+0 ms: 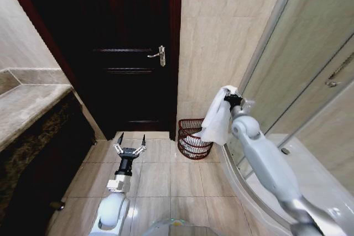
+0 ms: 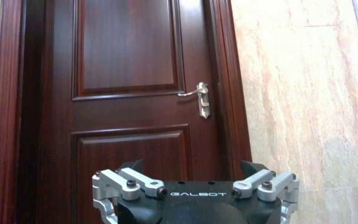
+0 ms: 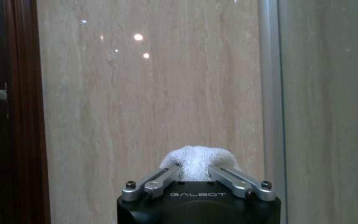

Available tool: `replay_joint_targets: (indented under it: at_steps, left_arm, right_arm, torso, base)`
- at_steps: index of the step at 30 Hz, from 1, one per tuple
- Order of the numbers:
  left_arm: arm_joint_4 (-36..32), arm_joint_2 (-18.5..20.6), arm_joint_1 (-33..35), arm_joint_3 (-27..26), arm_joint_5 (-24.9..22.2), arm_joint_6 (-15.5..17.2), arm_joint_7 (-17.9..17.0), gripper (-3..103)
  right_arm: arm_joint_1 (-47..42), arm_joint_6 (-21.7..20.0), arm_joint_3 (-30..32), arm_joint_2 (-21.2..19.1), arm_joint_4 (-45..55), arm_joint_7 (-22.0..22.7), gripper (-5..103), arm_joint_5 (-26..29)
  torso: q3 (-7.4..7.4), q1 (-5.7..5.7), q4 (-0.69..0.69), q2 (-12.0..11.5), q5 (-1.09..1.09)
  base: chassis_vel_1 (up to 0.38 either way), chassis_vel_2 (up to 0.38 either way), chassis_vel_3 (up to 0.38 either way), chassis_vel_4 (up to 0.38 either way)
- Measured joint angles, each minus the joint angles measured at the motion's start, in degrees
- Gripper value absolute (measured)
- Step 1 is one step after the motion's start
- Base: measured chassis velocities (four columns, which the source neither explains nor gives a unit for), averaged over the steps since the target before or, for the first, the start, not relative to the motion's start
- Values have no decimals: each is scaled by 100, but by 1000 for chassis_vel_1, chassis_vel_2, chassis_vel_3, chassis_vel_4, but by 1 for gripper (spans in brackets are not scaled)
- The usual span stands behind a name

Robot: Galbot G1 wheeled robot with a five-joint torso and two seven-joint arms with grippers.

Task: Discard the used towel into the hamper.

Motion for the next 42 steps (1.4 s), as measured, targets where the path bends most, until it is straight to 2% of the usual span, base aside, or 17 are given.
replay_joint_targets:
  at_steps: [8,42]
  left_arm:
    - [17,-90,44,33,34,-50,30,100]
    - [10,-158,56,58,121,-65,68,100]
  right_arm:
    - [-98,2,86,-91,241,1,2,3]
    - [-173,19,70,-247,630,-38,2,34]
  torso:
    - [-106,-79,3,-184,-2]
    - [-583,-435,2,-1017,-2]
  base:
    - [0,0,0,0]
    - [-13,15,17,-21]
